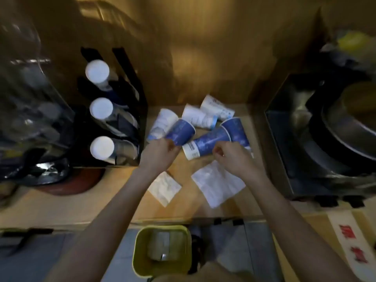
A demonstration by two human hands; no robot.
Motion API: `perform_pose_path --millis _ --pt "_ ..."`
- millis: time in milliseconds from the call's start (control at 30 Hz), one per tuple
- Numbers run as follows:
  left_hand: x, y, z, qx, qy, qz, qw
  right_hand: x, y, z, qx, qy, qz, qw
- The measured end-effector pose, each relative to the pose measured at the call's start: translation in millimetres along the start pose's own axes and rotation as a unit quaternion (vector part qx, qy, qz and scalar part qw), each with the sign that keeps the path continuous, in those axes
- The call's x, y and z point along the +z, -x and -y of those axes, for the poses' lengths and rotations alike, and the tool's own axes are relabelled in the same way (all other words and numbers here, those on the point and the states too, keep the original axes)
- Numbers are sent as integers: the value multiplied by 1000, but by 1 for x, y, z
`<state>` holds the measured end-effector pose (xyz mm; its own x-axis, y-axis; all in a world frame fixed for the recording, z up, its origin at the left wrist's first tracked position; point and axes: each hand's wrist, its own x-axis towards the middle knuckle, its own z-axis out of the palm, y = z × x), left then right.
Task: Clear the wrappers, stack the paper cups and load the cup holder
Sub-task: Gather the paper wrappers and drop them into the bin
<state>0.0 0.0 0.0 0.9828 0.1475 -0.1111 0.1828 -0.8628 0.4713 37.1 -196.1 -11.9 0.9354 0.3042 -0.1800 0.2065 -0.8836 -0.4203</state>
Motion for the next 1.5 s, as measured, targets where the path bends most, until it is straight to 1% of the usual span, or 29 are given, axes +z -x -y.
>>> perform_pose_path --millis 33,67,100,167,233,300,367,433,467,500,567,633,700,767,833,900,967,1067,1133,1233,1367,1433,1500 --pt "10 3 5 -21 -4 8 1000 13 1 -5 24 8 -4 1000" --pt "22 5 13 -34 3 3 999 26 0 -13 41 15 -24 999" --pt "37 9 22 -53 19 10 998 44 2 -22 57 23 -23 998" --pt "65 19 40 -71 45 23 996 75 7 -37 81 24 4 996" --pt "86 24 56 -72 39 38 996 97 11 -52 76 0 29 997" --pt "104 30 72 -63 6 53 997 114 16 -63 55 36 49 997" --pt "115 38 84 -53 -62 89 993 125 23 -67 60 70 78 993" --pt "121 46 94 -51 -109 119 986 132 30 -65 71 105 84 988" --pt "122 49 98 -56 -106 124 985 135 33 -62 77 125 77 986" --pt "123 52 102 -61 -88 113 988 137 35 -60 82 138 70 985" --pt "124 60 105 -52 -60 52 996 143 39 -51 86 128 48 987" --pt "124 72 110 -46 -52 13 997 148 46 -38 69 104 10 992" --pt "120 88 111 -56 -32 14 998 153 58 -24 34 75 -18 996" --pt "114 102 117 -66 19 11 998 156 71 -1 30 14 -1 999" --pt "104 116 131 -95 111 -2 989 162 89 21 27 -69 48 996" --pt "92 131 144 -136 194 -28 971 167 111 42 28 -173 45 983" --pt "85 147 155 -159 230 -41 959 175 131 59 45 -258 26 965" --pt "93 171 174 -182 252 -11 950 199 151 65 108 -343 45 932" --pt "109 185 189 -205 258 22 944 221 158 63 134 -349 65 925" --pt "146 197 216 -236 265 73 932 265 158 49 159 -301 103 935" --pt "199 204 249 -261 213 132 932 333 143 18 203 -243 123 941" --pt "230 203 266 -250 186 165 936 371 134 1 229 -231 136 936" --pt "264 200 282 -234 166 204 936 410 124 -15 228 -210 163 937"
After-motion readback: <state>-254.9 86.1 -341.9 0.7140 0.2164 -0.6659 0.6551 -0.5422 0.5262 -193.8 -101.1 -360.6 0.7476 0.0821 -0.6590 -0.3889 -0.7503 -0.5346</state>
